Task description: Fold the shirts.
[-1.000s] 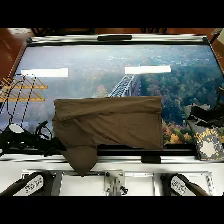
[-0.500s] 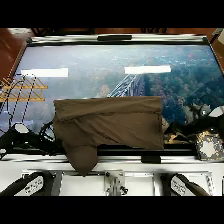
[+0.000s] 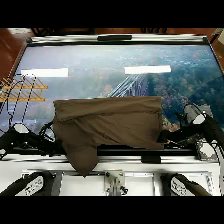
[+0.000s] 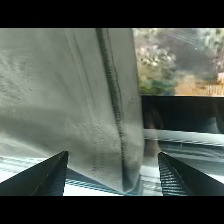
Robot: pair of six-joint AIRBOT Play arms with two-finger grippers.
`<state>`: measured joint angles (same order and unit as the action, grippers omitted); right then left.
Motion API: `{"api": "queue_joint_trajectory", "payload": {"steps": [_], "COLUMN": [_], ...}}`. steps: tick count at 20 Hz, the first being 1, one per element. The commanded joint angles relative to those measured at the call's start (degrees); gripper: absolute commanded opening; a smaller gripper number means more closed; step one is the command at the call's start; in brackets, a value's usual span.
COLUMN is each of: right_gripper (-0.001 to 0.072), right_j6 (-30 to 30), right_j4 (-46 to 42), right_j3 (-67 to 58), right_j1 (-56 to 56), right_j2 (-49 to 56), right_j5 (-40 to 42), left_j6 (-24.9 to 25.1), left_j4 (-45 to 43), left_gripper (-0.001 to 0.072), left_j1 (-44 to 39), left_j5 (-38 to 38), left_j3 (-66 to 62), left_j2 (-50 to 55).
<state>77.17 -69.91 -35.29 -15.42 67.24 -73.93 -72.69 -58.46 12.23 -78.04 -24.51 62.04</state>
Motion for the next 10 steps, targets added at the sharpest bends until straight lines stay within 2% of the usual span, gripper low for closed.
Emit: {"api": "queue_joint_trajectory", "payload": {"steps": [1, 4, 5, 6, 8, 9, 10], "right_gripper": [0.0671, 0.067, 0.0649, 0.0541, 0.026, 0.0163, 0.0154], "right_j6": [0.2, 0.3, 0.6, 1.3, 1.7, 1.4, 0.0], "right_j4": [1.5, 4.8, 5.7, 6.4, 8.0, 9.0, 10.4], "right_j3": [1.7, 4.2, 4.7, 4.8, 4.8, 4.8, 4.7], "right_j1": [0.4, 0.4, 0.4, 0.4, 0.4, 0.4, 0.4], "right_j2": [0.1, 0.1, 0.1, 0.1, 0.1, 0.1, 0.1], "right_j5": [0.7, 2.5, 3.3, 4.3, 5.6, 5.6, 5.1], "left_j6": [0.0, 0.0, 0.0, 0.0, 0.0, 0.0, 0.0], "left_j4": [0.0, 0.0, 0.0, 0.0, 0.0, 0.0, 0.0], "left_gripper": [0.0036, 0.0036, 0.0036, 0.0036, 0.0036, 0.0036, 0.0036], "left_j1": [0.0, 0.0, 0.0, 0.0, 0.0, 0.0, 0.0], "left_j5": [-0.2, -0.4, -1.1, -1.6, -2.1, -2.1, -2.1], "left_j3": [0.0, 0.0, -0.2, -0.8, -2.9, -4.2, -5.6], "left_j2": [-0.1, -0.1, 0.0, 0.0, 0.0, 0.0, 0.0]}}
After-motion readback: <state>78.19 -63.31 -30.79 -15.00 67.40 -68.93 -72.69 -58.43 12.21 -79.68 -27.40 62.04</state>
